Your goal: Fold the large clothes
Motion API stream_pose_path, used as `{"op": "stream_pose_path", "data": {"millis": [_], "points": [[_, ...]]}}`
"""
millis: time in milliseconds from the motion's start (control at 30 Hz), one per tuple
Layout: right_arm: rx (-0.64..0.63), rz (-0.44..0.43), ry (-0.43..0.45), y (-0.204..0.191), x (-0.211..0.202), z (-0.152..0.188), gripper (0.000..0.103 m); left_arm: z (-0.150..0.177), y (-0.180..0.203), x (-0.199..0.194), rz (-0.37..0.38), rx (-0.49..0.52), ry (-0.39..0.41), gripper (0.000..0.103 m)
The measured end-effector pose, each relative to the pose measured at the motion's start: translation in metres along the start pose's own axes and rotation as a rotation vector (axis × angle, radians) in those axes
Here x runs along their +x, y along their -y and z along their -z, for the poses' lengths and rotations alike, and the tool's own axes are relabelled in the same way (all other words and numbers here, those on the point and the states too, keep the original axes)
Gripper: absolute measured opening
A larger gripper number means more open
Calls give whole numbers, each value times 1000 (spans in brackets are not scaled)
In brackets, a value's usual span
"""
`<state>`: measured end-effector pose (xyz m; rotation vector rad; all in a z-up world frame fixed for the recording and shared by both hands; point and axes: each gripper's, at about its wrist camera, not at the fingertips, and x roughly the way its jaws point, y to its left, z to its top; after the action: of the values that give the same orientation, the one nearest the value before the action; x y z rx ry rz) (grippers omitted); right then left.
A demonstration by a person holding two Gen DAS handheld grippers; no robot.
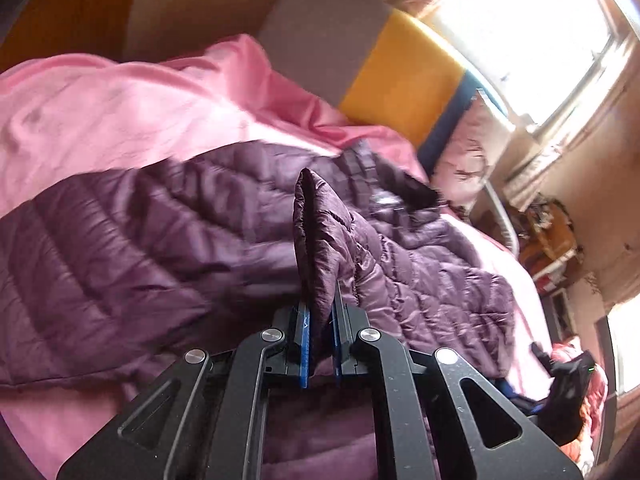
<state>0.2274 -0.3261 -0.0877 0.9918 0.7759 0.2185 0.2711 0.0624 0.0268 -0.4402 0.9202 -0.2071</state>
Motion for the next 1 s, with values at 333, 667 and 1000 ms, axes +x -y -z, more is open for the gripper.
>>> {"op": "stream_pose_path", "data": {"millis": [333, 667, 1000], "points": [[-269, 206, -17, -43, -35, 0, 91, 23, -14, 16, -33, 29, -36, 7], [-484, 475, -47, -70, 55, -25, 84, 17, -9, 17, -81, 91, -2, 7], [-573, 615, -55, -47, 85, -9, 88, 24, -3, -12, -213, 82, 133, 34]]}}
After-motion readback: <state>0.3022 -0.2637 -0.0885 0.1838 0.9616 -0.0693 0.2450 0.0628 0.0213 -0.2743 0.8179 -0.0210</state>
